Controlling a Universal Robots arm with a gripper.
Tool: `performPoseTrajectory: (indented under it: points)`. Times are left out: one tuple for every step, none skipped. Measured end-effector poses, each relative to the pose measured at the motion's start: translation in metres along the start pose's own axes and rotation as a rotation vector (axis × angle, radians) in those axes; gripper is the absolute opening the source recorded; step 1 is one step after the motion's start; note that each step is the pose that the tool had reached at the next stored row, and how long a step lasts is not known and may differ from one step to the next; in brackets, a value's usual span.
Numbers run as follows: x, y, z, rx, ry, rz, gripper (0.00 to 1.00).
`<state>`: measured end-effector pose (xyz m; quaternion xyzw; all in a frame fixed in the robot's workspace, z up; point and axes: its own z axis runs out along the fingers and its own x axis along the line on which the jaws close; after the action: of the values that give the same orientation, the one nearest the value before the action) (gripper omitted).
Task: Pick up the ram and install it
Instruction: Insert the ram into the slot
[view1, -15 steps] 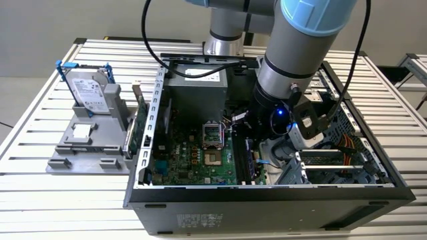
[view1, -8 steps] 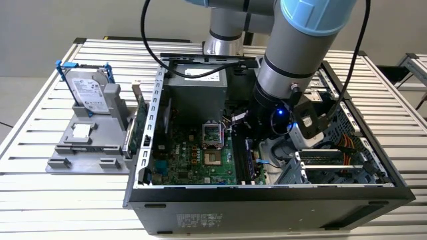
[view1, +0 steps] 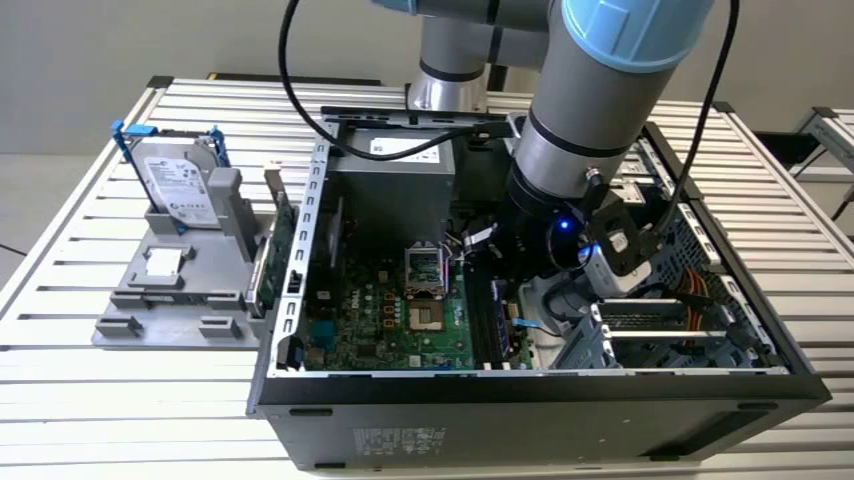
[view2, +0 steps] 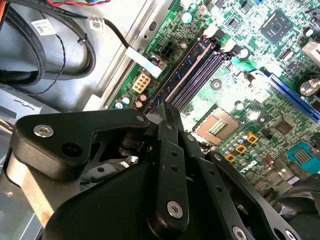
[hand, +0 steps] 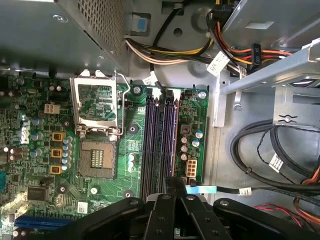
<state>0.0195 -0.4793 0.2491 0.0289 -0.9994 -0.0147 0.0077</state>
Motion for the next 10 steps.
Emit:
performPoseTrajectory:
  points:
    - [0.0000,0.0000,0.0000,0.0000,0.0002,0.001,0.00]
    - [0.0000,0.0000,0.0003,-0.0001,0.0005,0.024,0.00]
    - [0.0000,0.0000,0.0006,-0.0005,0.0001,0.037,0.00]
    - [-0.0001,0.0000,0.0007,-0.0007,-0.0002,0.047,0.00]
    - [-0.0001,0.0000,0.0008,-0.0008,-0.0003,0.050,0.00]
    - [-0.0001,0.0000,0.0008,-0.0008,-0.0004,0.051,0.00]
    - [-0.0001,0.0000,0.0008,-0.0008,-0.0004,0.052,0.00]
    - [0.0000,0.0001,0.0009,-0.0010,-0.0005,0.051,0.00]
    - [0.0000,0.0003,0.0010,-0.0010,-0.0002,0.040,0.00]
    - [0.0000,0.0003,0.0009,-0.0006,0.0002,0.026,0.00]
